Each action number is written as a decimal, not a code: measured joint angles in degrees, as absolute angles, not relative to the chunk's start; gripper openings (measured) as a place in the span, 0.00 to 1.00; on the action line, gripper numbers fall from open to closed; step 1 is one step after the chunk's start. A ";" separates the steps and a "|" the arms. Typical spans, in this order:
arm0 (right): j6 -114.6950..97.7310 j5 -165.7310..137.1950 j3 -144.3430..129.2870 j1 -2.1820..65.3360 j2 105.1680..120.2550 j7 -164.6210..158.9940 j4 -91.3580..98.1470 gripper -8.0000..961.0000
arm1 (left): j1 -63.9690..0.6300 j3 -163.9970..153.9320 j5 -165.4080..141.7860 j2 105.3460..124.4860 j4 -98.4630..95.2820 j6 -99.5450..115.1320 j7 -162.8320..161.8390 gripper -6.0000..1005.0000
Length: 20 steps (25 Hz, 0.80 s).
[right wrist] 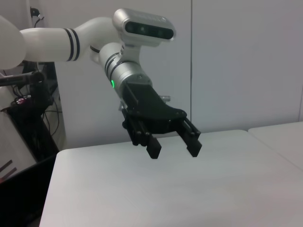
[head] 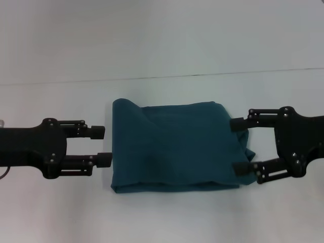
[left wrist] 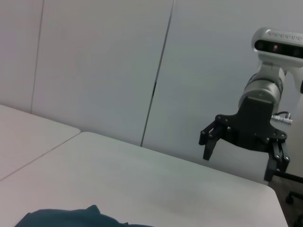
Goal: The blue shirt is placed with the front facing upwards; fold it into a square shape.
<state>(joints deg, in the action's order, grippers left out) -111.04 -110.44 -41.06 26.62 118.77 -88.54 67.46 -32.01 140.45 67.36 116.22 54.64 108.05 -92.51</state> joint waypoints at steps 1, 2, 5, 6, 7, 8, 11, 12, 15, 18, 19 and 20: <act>-111.15 -110.59 -41.11 26.50 118.78 -88.22 67.29 0.81 | -32.01 140.45 67.36 116.22 54.64 108.05 -92.51 0.68; -111.19 -110.81 -41.25 26.44 118.78 -88.09 67.11 0.83 | -32.15 140.39 67.33 116.26 54.79 108.06 -92.54 0.68; -111.18 -111.89 -41.56 26.45 118.94 -87.92 66.84 0.89 | -32.29 139.55 67.25 116.39 55.09 107.58 -92.63 0.70; -111.17 -112.14 -41.58 26.52 119.00 -87.90 66.82 0.92 | -32.30 139.38 67.25 116.41 55.14 107.49 -92.63 0.70; -111.17 -112.27 -41.58 26.58 119.05 -87.90 66.82 0.94 | -32.30 139.27 67.25 116.46 55.21 107.41 -92.63 0.70; -111.19 -112.29 -41.58 26.62 119.05 -87.89 66.83 0.96 | -32.31 139.28 67.25 116.50 55.25 107.38 -92.61 0.71; -111.17 -112.32 -41.80 26.67 119.07 -87.89 66.82 0.98 | -32.25 139.19 67.27 116.62 55.30 107.34 -92.36 0.85; -111.10 -112.33 -41.92 26.68 119.08 -87.90 66.82 0.98 | -32.19 139.14 67.28 116.68 55.30 107.33 -92.29 0.85; -111.00 -112.63 -42.20 26.88 119.15 -87.92 66.86 0.98 | -31.92 139.03 67.28 116.89 55.56 107.30 -91.81 0.85; -110.92 -113.62 -42.27 27.13 119.24 -87.89 67.07 0.98 | -31.23 138.97 67.26 117.64 56.98 107.11 -90.16 0.85; -110.89 -113.76 -42.27 27.24 119.23 -87.86 67.07 0.98 | -30.90 138.96 67.25 117.99 57.57 106.96 -89.57 0.85; -110.85 -113.85 -42.27 27.34 119.20 -87.83 67.04 0.98 | -30.71 138.96 67.24 118.16 57.89 106.90 -89.24 0.85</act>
